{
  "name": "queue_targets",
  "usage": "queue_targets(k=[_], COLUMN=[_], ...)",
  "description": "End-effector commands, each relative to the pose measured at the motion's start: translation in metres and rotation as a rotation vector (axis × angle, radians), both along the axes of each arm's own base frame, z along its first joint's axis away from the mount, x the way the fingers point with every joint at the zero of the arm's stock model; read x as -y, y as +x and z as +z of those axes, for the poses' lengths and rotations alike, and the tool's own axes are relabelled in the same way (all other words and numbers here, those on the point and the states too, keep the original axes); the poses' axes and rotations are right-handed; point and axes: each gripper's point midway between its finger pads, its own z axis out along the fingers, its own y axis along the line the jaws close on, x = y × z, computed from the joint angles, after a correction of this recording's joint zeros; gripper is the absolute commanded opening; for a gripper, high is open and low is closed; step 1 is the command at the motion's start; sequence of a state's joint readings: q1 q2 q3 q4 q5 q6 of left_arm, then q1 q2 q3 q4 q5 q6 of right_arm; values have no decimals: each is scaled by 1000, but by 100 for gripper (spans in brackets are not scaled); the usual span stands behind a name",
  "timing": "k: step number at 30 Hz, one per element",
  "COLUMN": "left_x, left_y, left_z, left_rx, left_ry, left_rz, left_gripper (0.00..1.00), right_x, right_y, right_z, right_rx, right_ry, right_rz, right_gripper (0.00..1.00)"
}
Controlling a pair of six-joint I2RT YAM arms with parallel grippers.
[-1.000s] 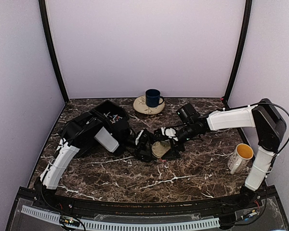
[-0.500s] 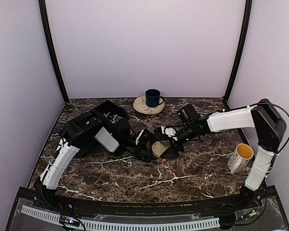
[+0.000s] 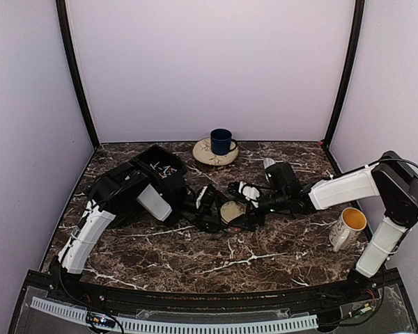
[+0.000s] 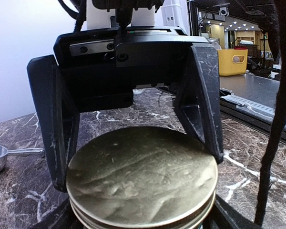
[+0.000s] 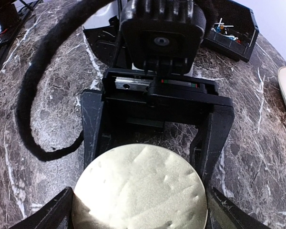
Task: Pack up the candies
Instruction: Screw the box lid onto the packing box.
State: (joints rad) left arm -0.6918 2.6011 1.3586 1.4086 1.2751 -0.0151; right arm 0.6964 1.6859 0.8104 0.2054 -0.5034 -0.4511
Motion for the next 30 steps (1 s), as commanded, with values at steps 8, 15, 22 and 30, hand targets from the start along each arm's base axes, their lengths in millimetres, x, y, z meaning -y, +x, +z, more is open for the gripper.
queue_targets(k=[8,15,22,30], left_x=[-26,-27,-28,-30], left_y=[-25,-23,-25,-35], left_z=[-117,-118,-117,-111], left_rx=[-320,-323,-322,-325], left_ry=[254,255,253,231], left_rz=[47,55,46,-26], left_gripper=[67,67,66,67], right_x=[3,9,7,10], right_y=[19,21,3,-19], right_z=[-30,-24,-4,15], right_rx=[19,7,16,12], right_ry=[-74,-58,-52,-78], right_rz=[-399,-556,-442,-167], right_gripper=[90,94,97,97])
